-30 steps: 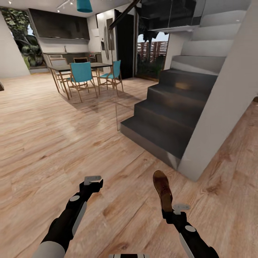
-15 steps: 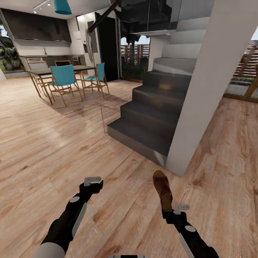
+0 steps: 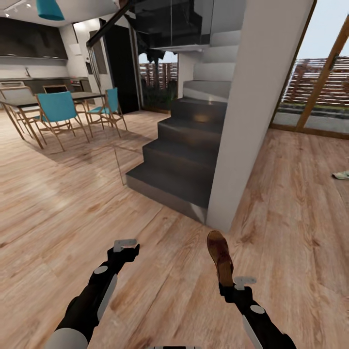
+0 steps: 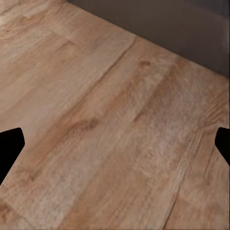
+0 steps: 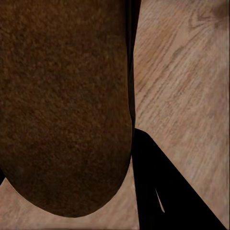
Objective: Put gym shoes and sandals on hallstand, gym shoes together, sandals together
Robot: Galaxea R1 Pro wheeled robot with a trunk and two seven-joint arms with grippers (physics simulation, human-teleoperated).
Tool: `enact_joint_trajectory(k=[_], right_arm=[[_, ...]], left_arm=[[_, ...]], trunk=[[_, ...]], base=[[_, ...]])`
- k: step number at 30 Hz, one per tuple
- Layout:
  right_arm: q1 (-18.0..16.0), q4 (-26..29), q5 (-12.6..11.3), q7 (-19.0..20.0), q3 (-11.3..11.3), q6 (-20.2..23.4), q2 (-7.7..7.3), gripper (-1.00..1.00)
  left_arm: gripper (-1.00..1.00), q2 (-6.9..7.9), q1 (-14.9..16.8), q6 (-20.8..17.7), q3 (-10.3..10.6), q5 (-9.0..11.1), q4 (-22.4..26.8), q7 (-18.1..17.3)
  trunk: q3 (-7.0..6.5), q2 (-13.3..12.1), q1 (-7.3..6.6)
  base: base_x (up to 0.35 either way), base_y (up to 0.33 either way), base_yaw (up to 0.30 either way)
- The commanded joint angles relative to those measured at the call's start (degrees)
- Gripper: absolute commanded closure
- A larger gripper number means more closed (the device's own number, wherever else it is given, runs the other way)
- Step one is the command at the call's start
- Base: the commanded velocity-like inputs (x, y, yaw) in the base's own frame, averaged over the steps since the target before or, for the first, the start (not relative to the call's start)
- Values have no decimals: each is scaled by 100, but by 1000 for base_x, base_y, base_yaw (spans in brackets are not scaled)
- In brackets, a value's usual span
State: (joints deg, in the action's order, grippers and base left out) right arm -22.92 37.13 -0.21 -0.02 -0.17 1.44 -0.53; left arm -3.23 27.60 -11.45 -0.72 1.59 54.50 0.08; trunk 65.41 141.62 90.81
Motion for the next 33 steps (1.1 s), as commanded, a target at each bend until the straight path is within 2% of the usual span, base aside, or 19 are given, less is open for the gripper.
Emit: enact_joint_trajectory(k=[1,33], right_arm=[[-2,5,-23,-7,-1,15,1,100],[-2,5,-23,-7,-1,15,1,100]], left_arm=[[-100,-2,0,-34,-7,17,10,1],[-100,-2,0,-33,-7,17,8,1]], trunk=[[2,2,-1],[-2,2,-1]], base=[[0,0,-278],[0,0,-297]])
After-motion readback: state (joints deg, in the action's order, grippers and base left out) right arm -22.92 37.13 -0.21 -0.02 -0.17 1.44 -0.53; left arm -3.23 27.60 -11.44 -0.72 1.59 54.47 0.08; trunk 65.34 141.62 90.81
